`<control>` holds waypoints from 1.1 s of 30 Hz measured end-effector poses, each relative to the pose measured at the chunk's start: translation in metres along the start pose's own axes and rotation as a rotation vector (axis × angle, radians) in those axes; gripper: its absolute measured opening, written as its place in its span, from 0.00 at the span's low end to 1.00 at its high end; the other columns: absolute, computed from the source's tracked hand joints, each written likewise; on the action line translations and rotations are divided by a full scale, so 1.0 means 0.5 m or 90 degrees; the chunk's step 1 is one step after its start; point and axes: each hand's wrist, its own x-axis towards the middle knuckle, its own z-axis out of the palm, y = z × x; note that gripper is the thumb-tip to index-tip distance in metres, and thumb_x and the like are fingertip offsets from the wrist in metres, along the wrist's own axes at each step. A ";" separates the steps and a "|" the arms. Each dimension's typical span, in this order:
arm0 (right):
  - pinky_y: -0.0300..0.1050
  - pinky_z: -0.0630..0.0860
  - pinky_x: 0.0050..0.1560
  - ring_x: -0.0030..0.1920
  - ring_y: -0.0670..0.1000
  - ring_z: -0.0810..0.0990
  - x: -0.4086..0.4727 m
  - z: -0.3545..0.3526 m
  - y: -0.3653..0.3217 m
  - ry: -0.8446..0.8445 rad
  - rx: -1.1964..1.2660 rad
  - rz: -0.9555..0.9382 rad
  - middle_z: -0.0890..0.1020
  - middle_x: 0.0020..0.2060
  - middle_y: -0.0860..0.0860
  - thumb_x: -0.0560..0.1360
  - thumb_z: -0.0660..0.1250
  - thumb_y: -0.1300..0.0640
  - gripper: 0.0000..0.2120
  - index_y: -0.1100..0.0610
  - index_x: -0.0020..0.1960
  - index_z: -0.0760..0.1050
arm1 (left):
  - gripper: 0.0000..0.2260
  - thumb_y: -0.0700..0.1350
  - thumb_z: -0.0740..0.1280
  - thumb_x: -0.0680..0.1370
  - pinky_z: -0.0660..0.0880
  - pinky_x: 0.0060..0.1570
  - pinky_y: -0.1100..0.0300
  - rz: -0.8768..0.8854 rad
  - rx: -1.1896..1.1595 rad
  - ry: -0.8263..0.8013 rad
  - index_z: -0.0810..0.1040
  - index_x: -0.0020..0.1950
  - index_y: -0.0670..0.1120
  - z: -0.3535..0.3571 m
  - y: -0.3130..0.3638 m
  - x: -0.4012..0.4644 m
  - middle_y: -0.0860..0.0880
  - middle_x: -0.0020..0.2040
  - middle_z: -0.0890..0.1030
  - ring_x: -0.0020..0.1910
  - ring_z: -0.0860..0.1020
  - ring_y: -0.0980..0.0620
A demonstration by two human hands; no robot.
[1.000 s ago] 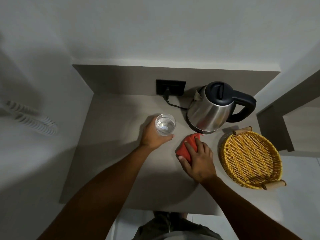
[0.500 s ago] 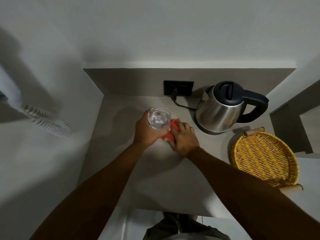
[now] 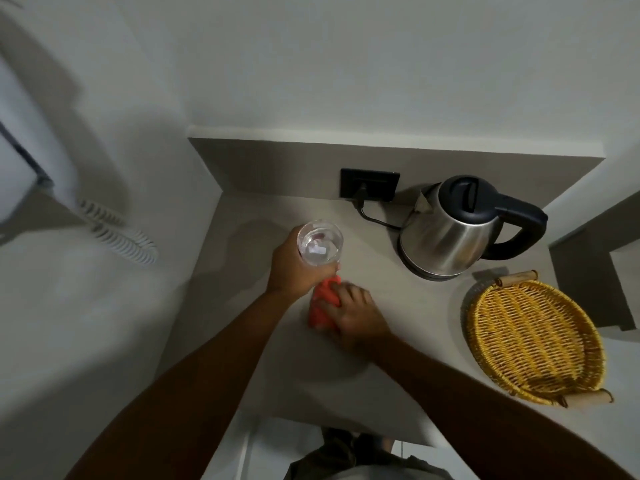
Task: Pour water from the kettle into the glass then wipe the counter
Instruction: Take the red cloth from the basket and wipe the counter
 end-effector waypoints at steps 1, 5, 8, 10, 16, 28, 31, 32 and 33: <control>0.60 0.68 0.65 0.67 0.65 0.69 0.027 -0.013 0.009 -0.001 -0.007 0.024 0.69 0.71 0.62 0.77 0.54 0.33 0.30 0.49 0.73 0.67 | 0.33 0.55 0.83 0.60 0.79 0.59 0.56 0.002 0.000 0.006 0.78 0.62 0.53 -0.006 0.004 0.000 0.54 0.57 0.84 0.56 0.82 0.56; 0.56 0.67 0.60 0.63 0.62 0.69 0.049 -0.054 0.077 0.034 -0.008 0.151 0.69 0.70 0.60 0.78 0.56 0.36 0.28 0.47 0.73 0.67 | 0.34 0.53 0.84 0.59 0.79 0.58 0.56 -0.007 0.002 0.017 0.78 0.62 0.53 -0.017 -0.002 0.003 0.54 0.57 0.84 0.57 0.82 0.56; 0.57 0.68 0.60 0.63 0.62 0.69 -0.017 -0.055 0.113 0.047 0.001 0.213 0.69 0.71 0.60 0.78 0.56 0.35 0.28 0.48 0.74 0.67 | 0.36 0.53 0.84 0.58 0.79 0.58 0.57 -0.021 0.007 0.015 0.77 0.64 0.52 -0.011 -0.007 -0.004 0.54 0.58 0.84 0.56 0.82 0.55; 0.57 0.67 0.64 0.66 0.61 0.67 -0.077 -0.047 0.119 0.039 0.008 0.260 0.66 0.73 0.59 0.79 0.54 0.34 0.29 0.46 0.75 0.63 | 0.37 0.52 0.85 0.58 0.79 0.58 0.57 -0.031 -0.001 -0.002 0.77 0.64 0.51 0.007 -0.009 -0.011 0.54 0.58 0.84 0.57 0.82 0.54; 0.58 0.68 0.65 0.66 0.61 0.68 -0.162 -0.028 0.105 0.051 0.016 0.336 0.68 0.72 0.59 0.79 0.54 0.34 0.28 0.46 0.75 0.63 | 0.39 0.52 0.85 0.56 0.79 0.61 0.49 -0.040 -0.051 -0.059 0.76 0.65 0.52 0.078 -0.005 -0.027 0.53 0.60 0.83 0.59 0.81 0.53; 0.56 0.68 0.64 0.64 0.60 0.68 -0.159 -0.055 0.100 0.046 0.036 0.344 0.68 0.71 0.59 0.80 0.51 0.36 0.27 0.47 0.75 0.62 | 0.37 0.44 0.86 0.57 0.78 0.59 0.60 -0.010 -0.061 -0.075 0.77 0.64 0.48 0.130 -0.003 -0.050 0.50 0.59 0.83 0.58 0.81 0.52; 0.57 0.70 0.62 0.63 0.60 0.69 -0.185 -0.079 0.100 0.110 0.050 0.357 0.69 0.69 0.59 0.81 0.52 0.36 0.27 0.48 0.75 0.64 | 0.36 0.43 0.86 0.58 0.76 0.56 0.69 -0.011 -0.064 -0.080 0.78 0.64 0.48 0.131 -0.006 -0.049 0.50 0.59 0.83 0.58 0.81 0.53; 0.58 0.71 0.61 0.63 0.60 0.69 -0.199 -0.088 0.103 0.141 0.051 0.366 0.69 0.69 0.60 0.81 0.53 0.36 0.27 0.48 0.74 0.65 | 0.36 0.43 0.86 0.58 0.77 0.56 0.68 -0.007 -0.067 -0.080 0.78 0.64 0.48 0.132 -0.009 -0.050 0.51 0.58 0.84 0.57 0.82 0.53; 0.59 0.71 0.61 0.63 0.60 0.68 -0.215 -0.098 0.108 0.167 0.054 0.386 0.69 0.70 0.60 0.81 0.54 0.37 0.26 0.48 0.74 0.66 | 0.36 0.44 0.86 0.58 0.77 0.56 0.66 -0.006 -0.069 -0.082 0.78 0.63 0.49 0.132 -0.011 -0.050 0.51 0.58 0.84 0.57 0.82 0.53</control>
